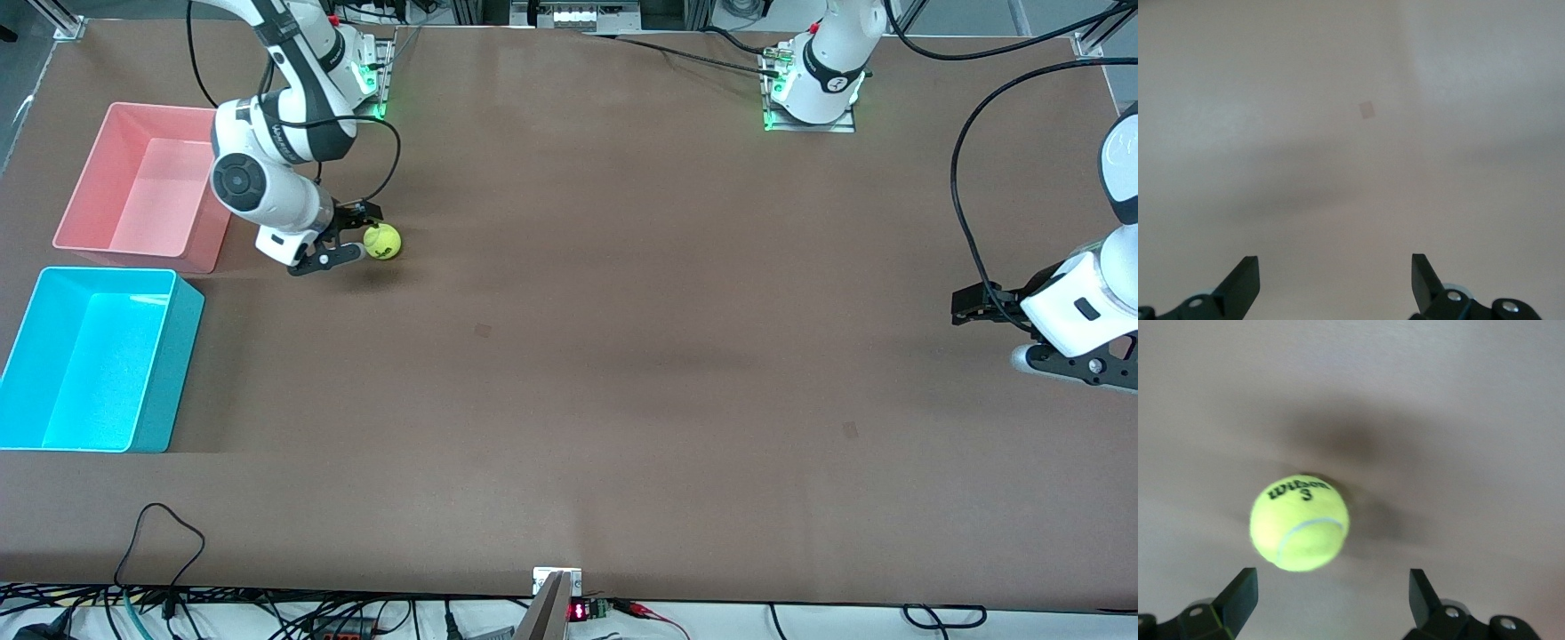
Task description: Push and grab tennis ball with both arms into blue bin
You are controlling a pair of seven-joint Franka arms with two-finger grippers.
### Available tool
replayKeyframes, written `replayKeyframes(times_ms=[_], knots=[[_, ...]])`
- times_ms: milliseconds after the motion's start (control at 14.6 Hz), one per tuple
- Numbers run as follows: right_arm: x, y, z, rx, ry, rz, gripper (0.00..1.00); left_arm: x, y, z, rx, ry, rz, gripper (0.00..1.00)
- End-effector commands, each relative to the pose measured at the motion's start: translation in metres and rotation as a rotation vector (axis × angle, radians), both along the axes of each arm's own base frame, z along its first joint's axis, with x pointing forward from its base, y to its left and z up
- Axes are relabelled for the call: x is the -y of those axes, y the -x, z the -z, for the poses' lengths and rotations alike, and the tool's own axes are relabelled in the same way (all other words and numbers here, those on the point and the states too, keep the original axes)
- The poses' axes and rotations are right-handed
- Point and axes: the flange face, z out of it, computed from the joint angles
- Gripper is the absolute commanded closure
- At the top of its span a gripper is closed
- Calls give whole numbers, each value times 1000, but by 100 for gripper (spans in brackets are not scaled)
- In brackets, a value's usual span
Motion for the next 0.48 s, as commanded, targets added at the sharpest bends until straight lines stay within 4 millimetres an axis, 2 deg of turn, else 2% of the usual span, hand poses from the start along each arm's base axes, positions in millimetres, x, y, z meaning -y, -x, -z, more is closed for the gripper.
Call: replayKeyframes(times_ms=[0,137,205,342,411], knots=[[-8,-3,18,34,-13,0,0,9,5,-27,58,-11,-130,0],[-24,-3,24,67,-24,-27,0,8,9,-50,133,-5,-171,0],[-26,-3,27,75,-27,-32,0,2,13,-57,148,36,-192,0],[-26,-4,31,73,-27,-33,0,-24,23,-68,154,97,-255,0],[-26,-3,34,67,-27,-33,0,-27,31,-71,146,98,-255,0]])
